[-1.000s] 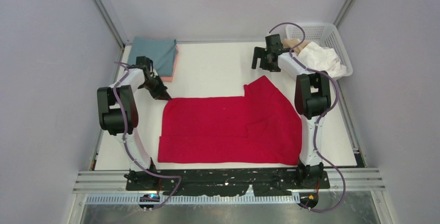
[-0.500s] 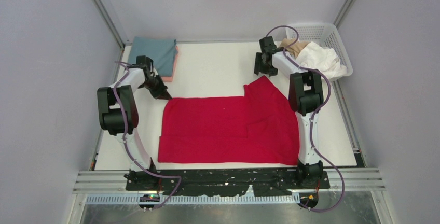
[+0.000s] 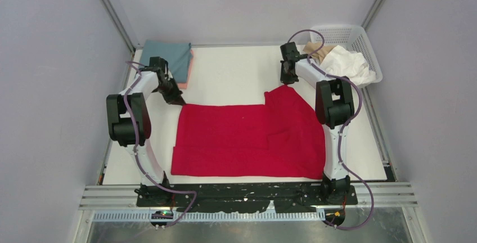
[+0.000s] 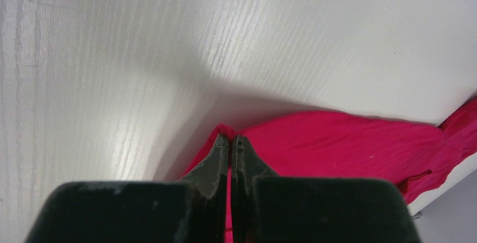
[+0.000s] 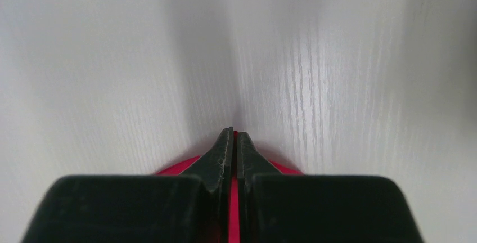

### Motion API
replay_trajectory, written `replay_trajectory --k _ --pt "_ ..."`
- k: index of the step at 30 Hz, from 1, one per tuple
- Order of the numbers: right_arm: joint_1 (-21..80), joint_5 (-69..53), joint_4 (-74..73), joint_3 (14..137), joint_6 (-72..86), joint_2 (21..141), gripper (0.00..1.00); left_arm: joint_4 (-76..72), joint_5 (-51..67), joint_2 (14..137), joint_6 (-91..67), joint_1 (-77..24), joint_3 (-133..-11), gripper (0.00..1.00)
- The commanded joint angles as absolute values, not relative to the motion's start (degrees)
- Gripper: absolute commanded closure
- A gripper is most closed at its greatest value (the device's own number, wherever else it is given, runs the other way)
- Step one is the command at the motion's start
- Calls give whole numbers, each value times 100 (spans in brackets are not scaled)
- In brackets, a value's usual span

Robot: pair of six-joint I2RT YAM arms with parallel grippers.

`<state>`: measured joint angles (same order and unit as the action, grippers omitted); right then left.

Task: Fold and stack the t-shirts
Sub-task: Fold the other side of the tshirt into a rectangle

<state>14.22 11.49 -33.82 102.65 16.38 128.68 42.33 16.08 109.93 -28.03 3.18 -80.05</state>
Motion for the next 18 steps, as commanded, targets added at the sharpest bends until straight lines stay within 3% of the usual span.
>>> replay_trajectory --k 1,8,18 --pt "1492 891 -2777 9671 1428 11617 94 4212 1325 10508 -2662 182 -7949 100" --pt "1575 277 -2298 7995 1378 10088 94 3756 1220 9850 -2574 57 -7221 100" --pt "1729 217 -2636 6646 1320 8236 95 3142 1137 8694 -2336 -156 -5971 100"
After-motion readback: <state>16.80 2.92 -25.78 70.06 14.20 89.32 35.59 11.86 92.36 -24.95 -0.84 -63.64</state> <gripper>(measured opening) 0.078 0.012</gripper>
